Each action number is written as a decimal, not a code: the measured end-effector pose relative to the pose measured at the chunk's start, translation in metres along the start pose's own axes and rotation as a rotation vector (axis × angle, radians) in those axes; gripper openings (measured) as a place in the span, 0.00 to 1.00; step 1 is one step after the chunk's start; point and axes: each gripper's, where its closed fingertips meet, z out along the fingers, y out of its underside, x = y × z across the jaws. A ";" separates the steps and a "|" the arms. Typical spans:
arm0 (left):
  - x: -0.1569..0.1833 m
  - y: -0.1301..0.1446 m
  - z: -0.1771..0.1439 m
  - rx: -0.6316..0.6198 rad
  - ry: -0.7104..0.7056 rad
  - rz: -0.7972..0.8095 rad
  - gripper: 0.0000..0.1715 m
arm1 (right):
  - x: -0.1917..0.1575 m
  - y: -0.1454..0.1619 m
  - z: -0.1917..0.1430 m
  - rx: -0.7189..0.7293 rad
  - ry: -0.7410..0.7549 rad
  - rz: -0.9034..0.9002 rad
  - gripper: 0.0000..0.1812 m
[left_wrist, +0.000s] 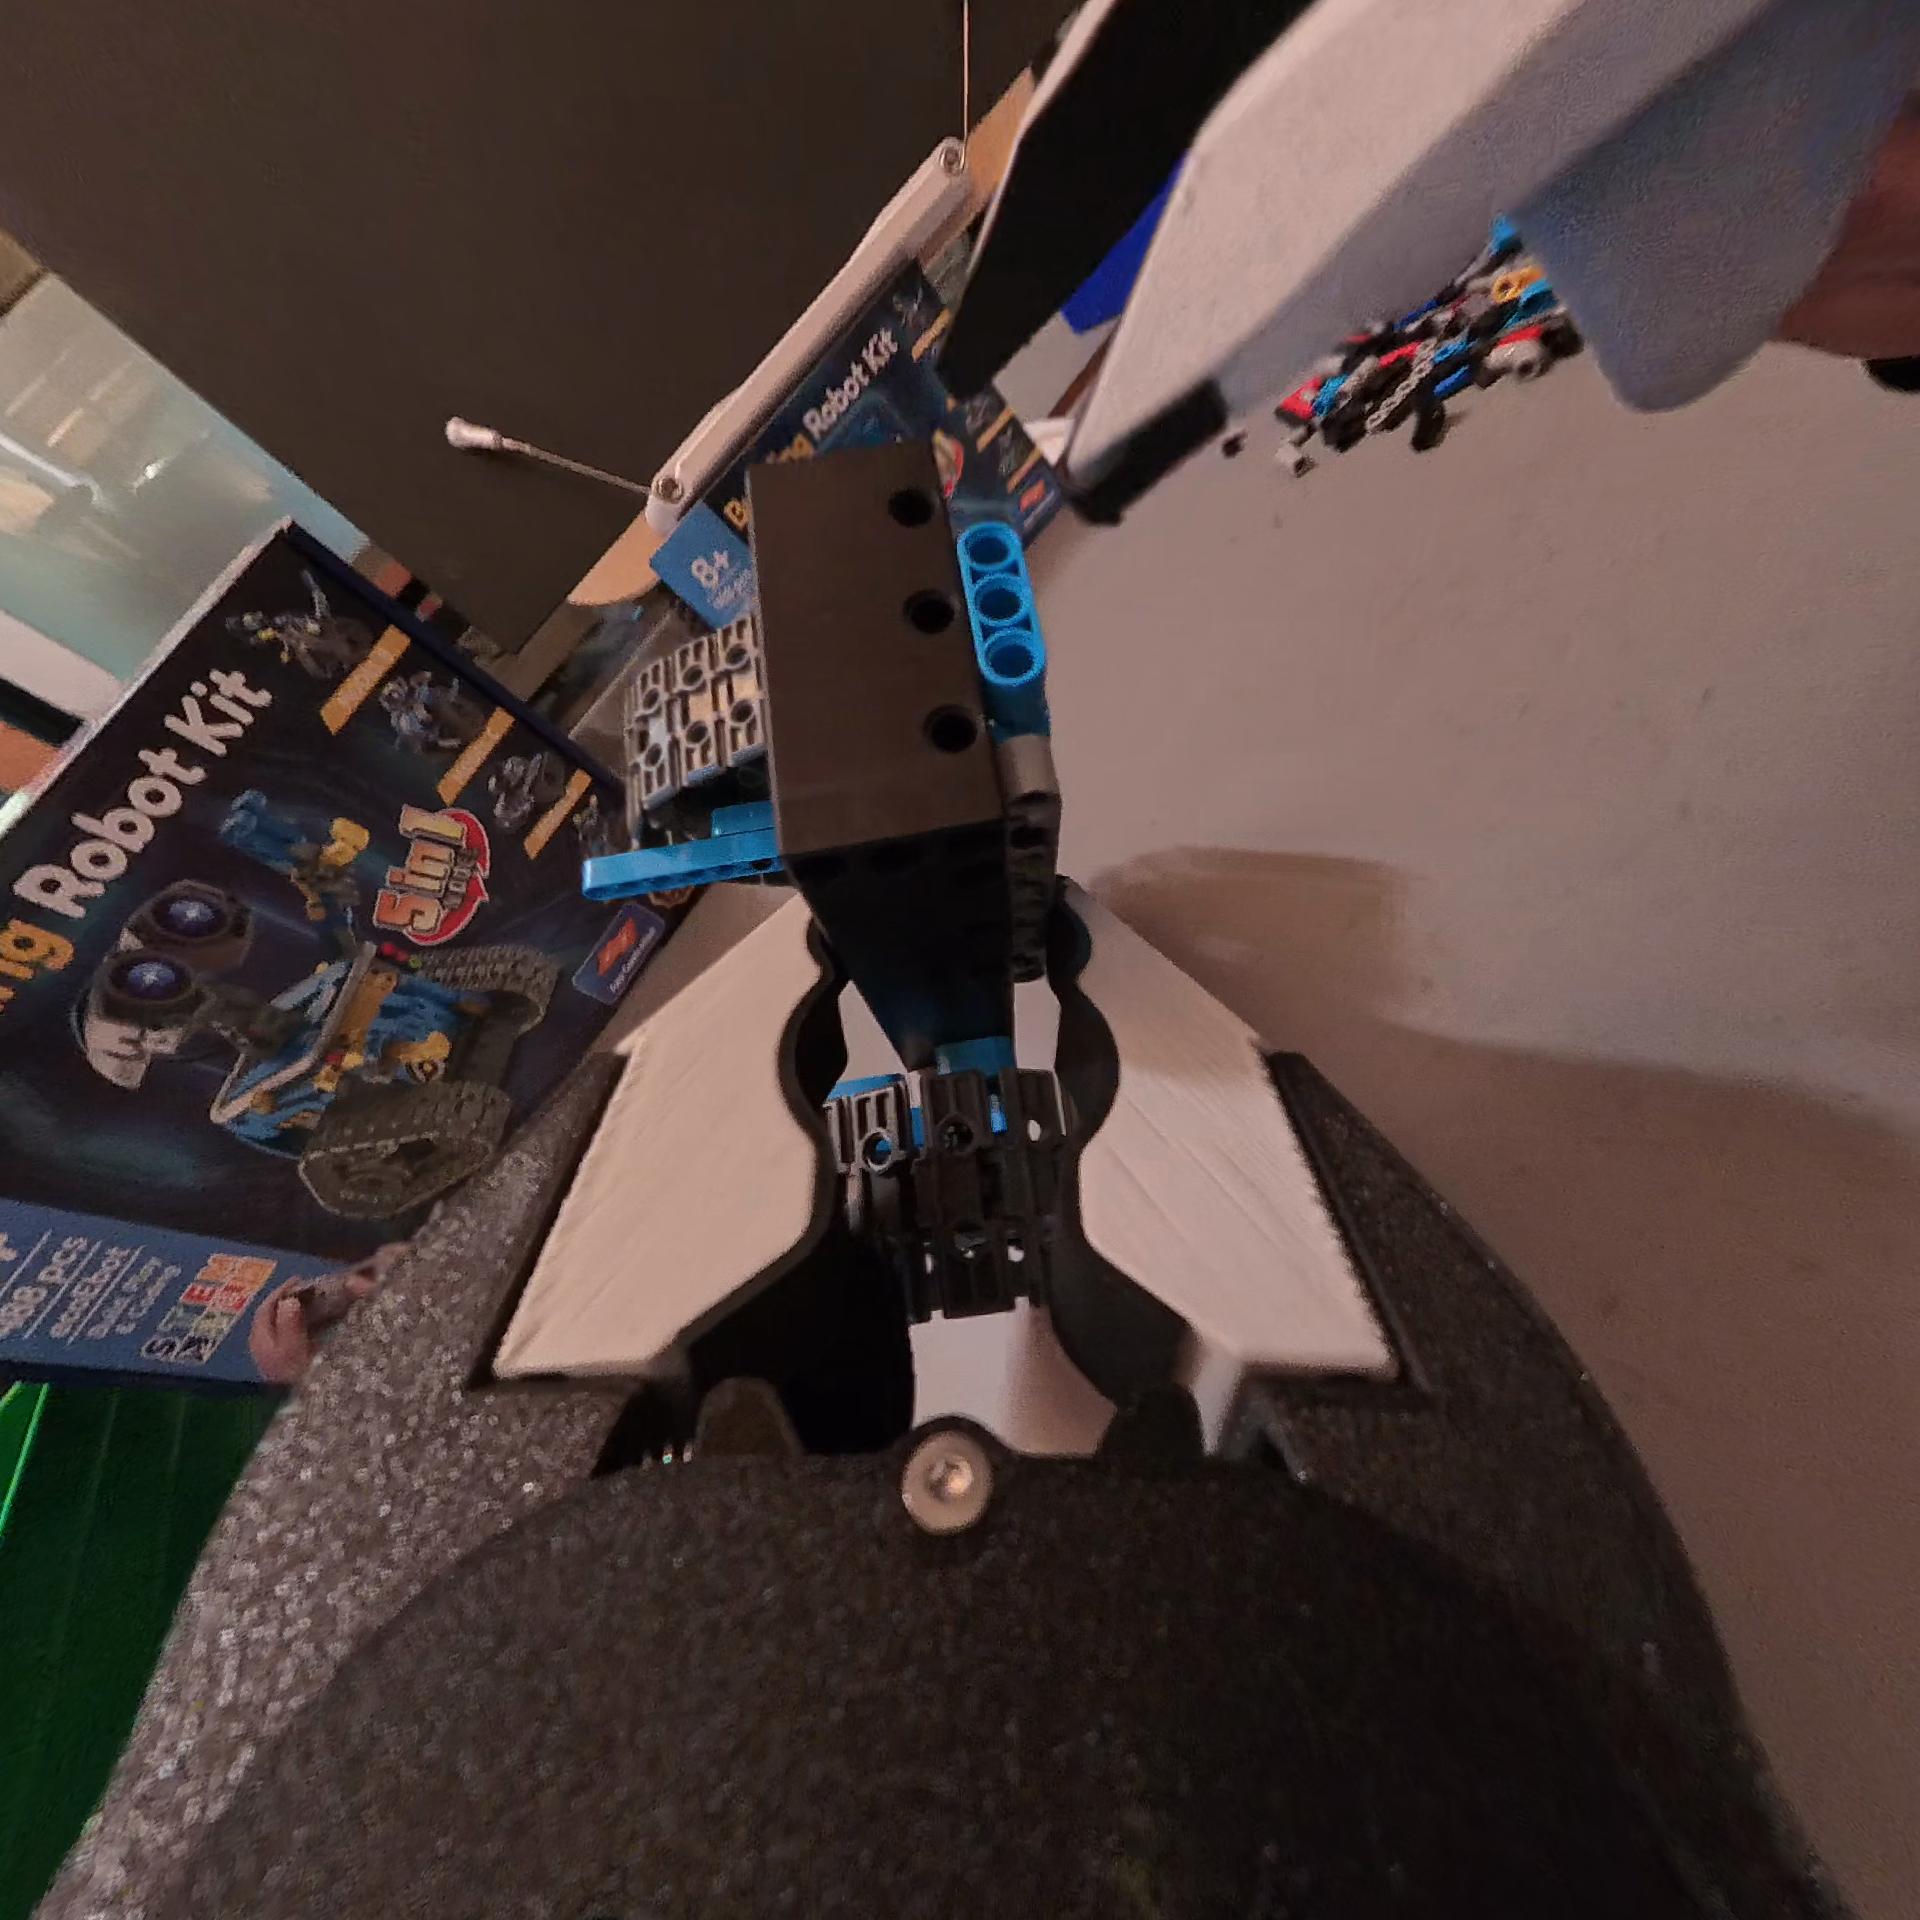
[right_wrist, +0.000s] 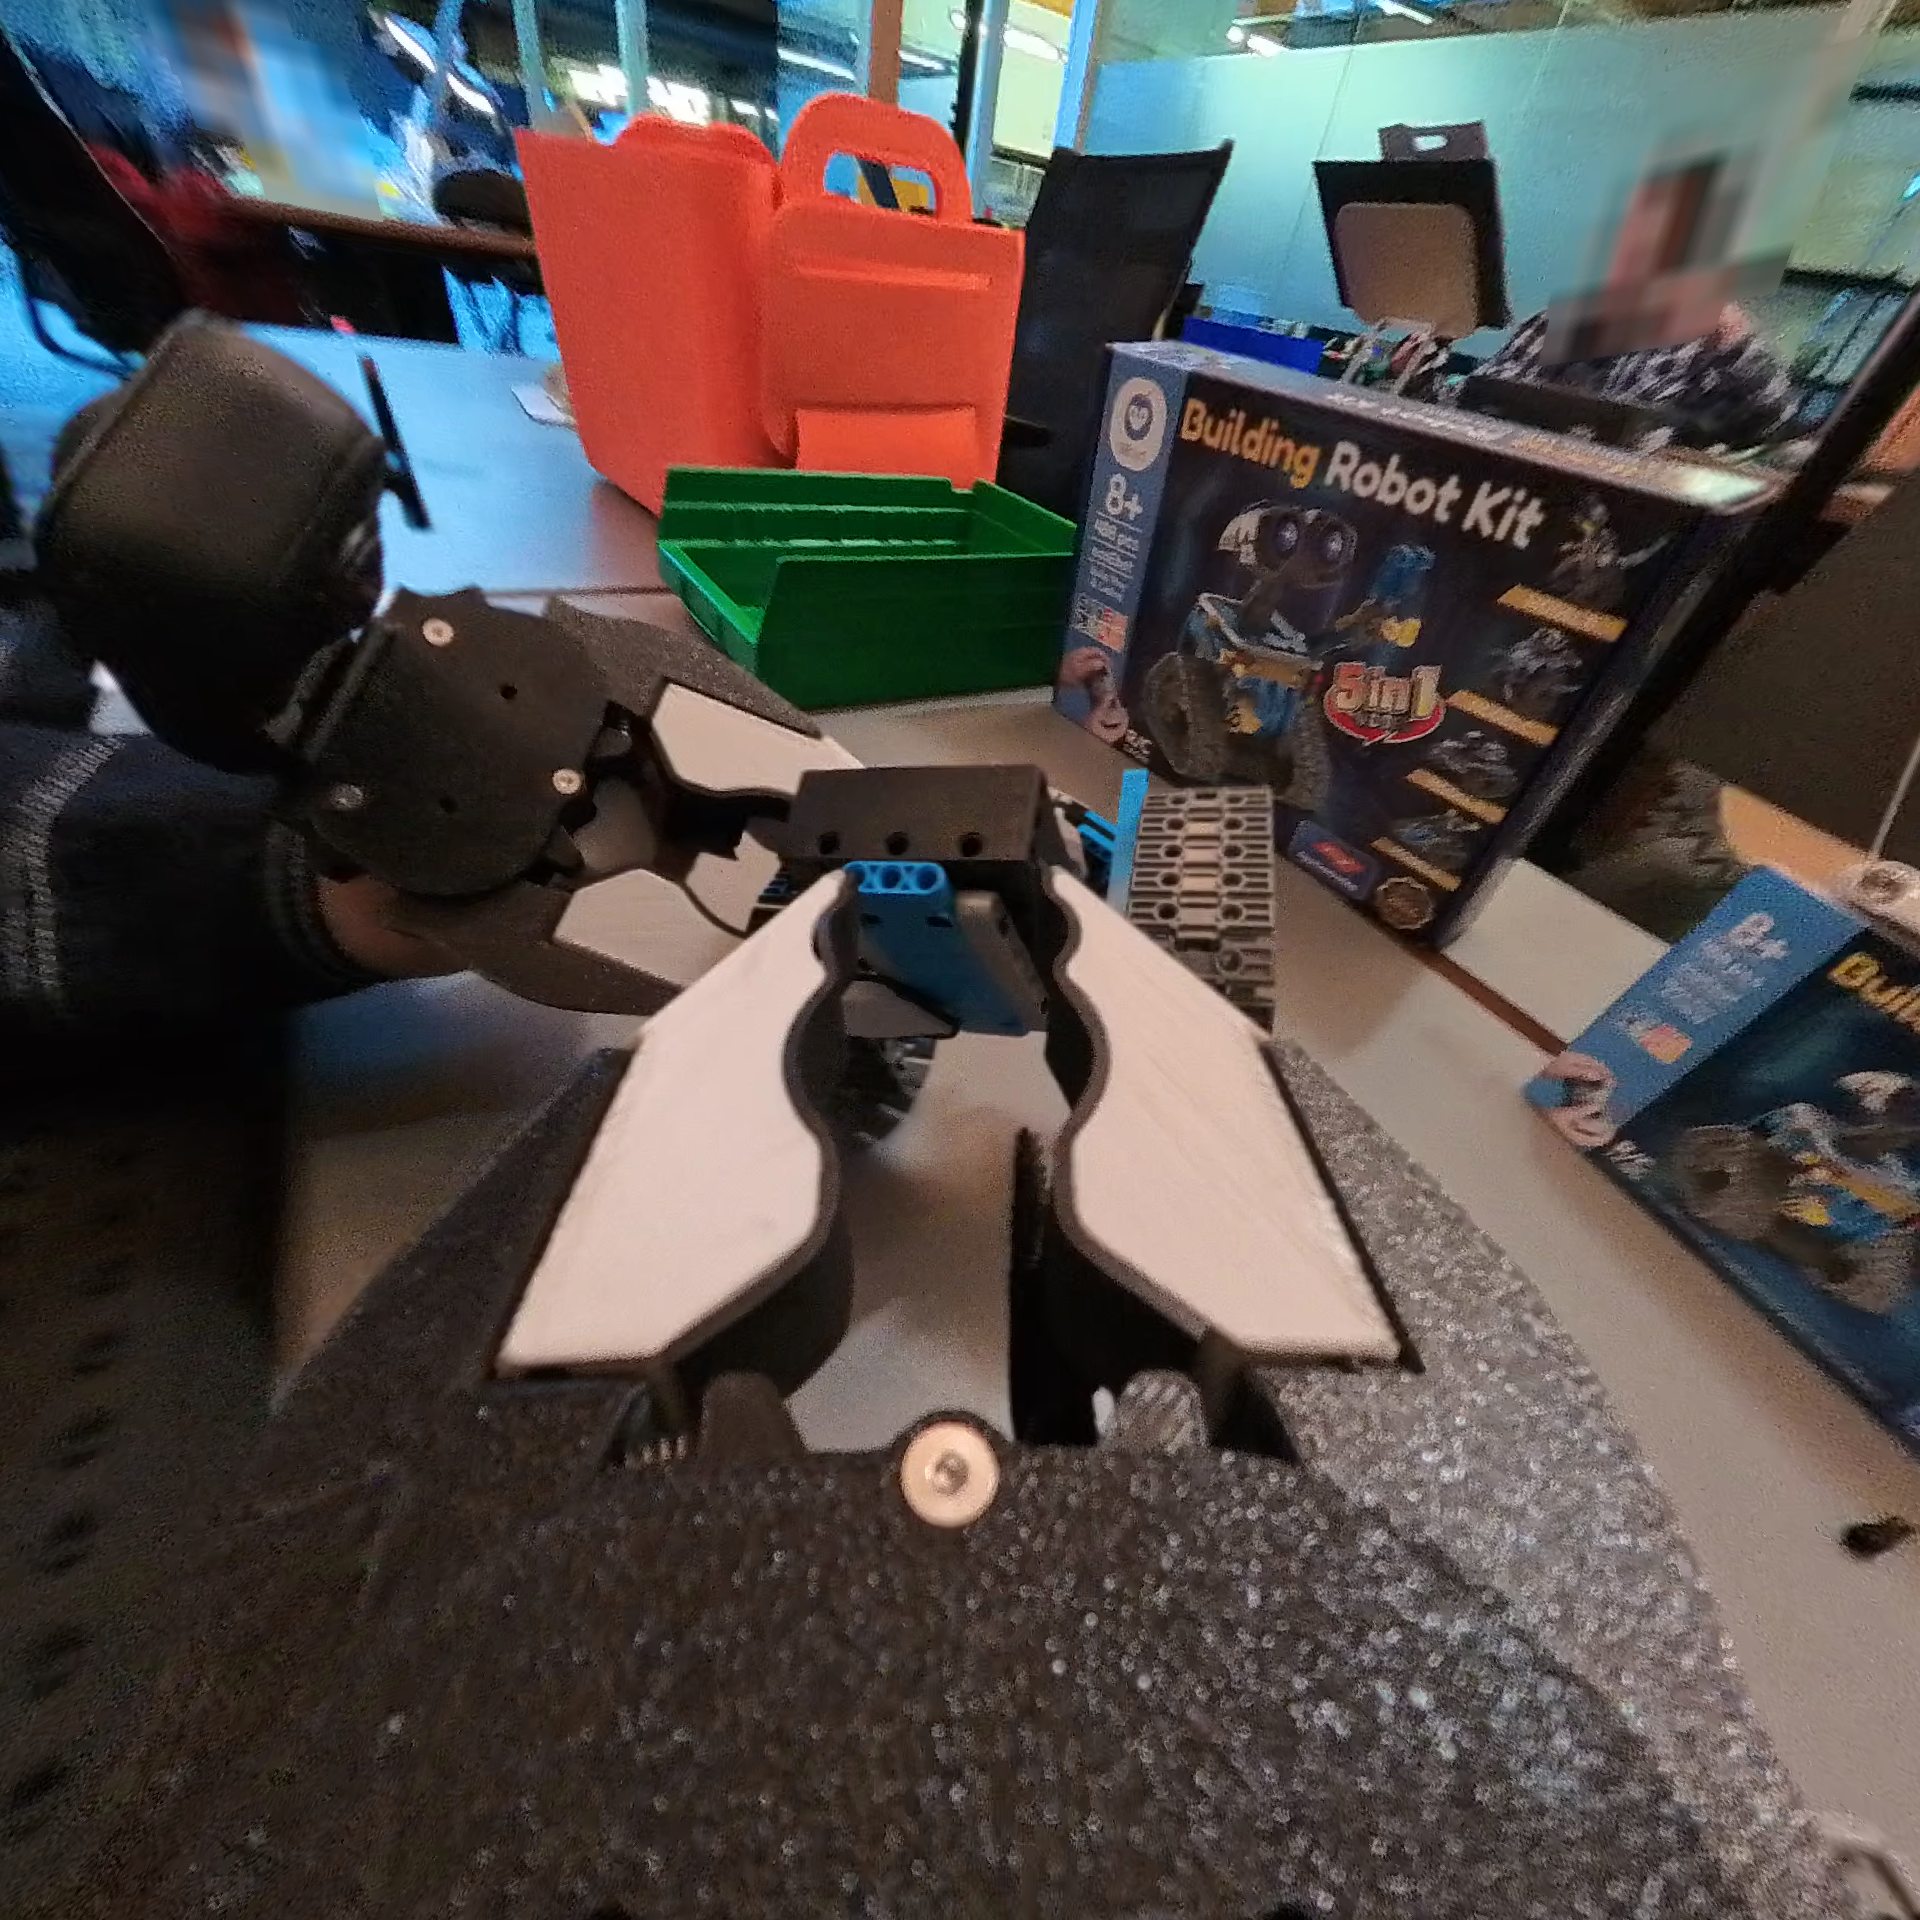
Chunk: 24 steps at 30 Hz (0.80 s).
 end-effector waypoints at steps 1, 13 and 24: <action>0.000 0.001 0.001 -0.021 -0.015 -0.010 0.21 | -0.003 0.002 0.003 -0.013 0.012 -0.032 0.17; 0.008 -0.011 0.001 -0.122 -0.152 -0.112 0.21 | -0.001 0.004 0.001 -0.009 0.069 -0.087 0.12; 0.037 -0.066 -0.036 0.131 0.319 -0.117 0.44 | 0.012 0.015 -0.037 -0.056 -0.187 -0.004 0.11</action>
